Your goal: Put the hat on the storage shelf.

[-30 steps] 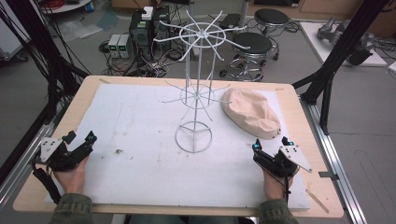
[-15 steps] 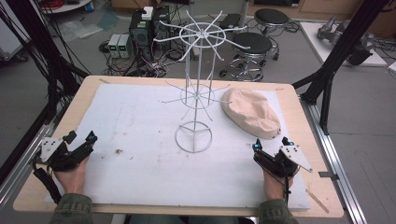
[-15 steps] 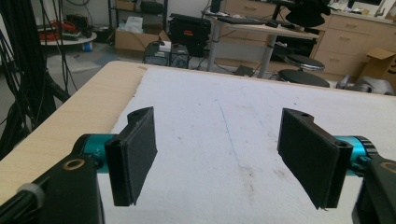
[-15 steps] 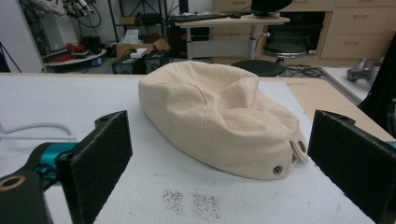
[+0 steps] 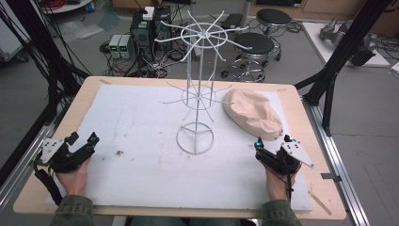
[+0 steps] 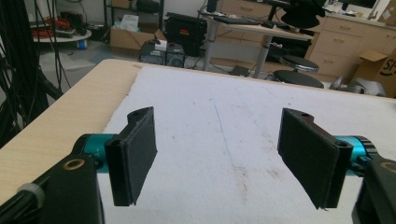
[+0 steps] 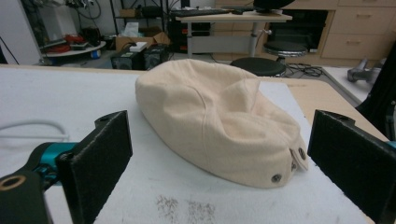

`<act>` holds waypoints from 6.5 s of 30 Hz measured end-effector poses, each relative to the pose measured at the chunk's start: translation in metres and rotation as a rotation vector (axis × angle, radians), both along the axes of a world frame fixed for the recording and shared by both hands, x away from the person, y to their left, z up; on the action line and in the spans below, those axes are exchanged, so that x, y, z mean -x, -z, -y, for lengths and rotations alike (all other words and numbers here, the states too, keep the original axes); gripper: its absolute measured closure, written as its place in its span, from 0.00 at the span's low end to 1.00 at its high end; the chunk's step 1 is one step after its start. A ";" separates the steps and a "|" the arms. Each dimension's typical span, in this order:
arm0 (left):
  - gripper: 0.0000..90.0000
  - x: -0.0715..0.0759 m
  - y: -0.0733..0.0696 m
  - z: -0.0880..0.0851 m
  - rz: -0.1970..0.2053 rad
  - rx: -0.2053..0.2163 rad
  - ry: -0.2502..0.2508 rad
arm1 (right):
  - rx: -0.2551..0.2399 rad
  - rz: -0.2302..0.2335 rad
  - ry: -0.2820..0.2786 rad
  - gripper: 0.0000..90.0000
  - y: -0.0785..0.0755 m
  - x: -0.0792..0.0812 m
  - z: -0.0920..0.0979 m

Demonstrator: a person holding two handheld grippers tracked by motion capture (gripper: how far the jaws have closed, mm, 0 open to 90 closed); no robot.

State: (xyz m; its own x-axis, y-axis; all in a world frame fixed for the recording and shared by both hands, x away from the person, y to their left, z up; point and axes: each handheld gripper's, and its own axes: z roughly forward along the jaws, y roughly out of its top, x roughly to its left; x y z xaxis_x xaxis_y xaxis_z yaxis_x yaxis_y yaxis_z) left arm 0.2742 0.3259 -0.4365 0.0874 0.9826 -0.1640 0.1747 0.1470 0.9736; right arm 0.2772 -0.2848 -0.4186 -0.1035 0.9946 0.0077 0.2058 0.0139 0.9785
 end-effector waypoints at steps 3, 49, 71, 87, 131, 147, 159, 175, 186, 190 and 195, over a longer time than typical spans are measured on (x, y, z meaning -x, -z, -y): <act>0.31 0.000 0.000 0.000 0.000 0.001 -0.002 | -0.022 0.001 -0.006 0.06 -0.007 -0.002 0.000; 0.31 0.007 0.002 -0.005 -0.005 0.008 -0.008 | -0.030 0.030 -0.088 0.06 -0.065 -0.081 -0.027; 0.31 0.004 0.001 0.000 0.010 0.008 0.016 | -0.016 -0.109 -0.130 0.06 -0.063 -0.139 -0.042; 0.31 0.002 0.001 0.001 0.009 -0.002 0.022 | -0.024 -0.228 -0.159 0.12 -0.064 -0.185 -0.043; 0.31 -0.001 0.003 0.000 0.004 0.001 0.029 | 0.057 -0.647 -0.183 0.12 -0.003 -0.257 -0.083; 0.31 -0.002 0.003 0.001 0.002 -0.001 0.031 | 0.142 -0.747 -0.089 0.25 0.013 -0.259 -0.089; 0.31 -0.002 0.002 0.001 0.004 -0.004 0.031 | 0.142 -0.743 -0.132 0.63 0.006 -0.253 -0.096; 0.31 0.000 0.002 -0.001 0.009 0.000 0.024 | -0.074 -0.716 -0.265 0.84 -0.001 -0.249 -0.072; 0.31 0.000 0.002 -0.001 0.011 0.000 0.025 | -0.079 -0.665 -0.268 0.84 -0.012 -0.243 -0.060; 0.31 0.000 0.002 0.000 0.010 -0.001 0.028 | -0.110 -0.612 -0.276 0.84 -0.025 -0.235 -0.053; 0.31 0.000 0.001 0.001 0.012 -0.003 0.032 | -0.134 -0.574 -0.294 0.84 -0.032 -0.224 -0.043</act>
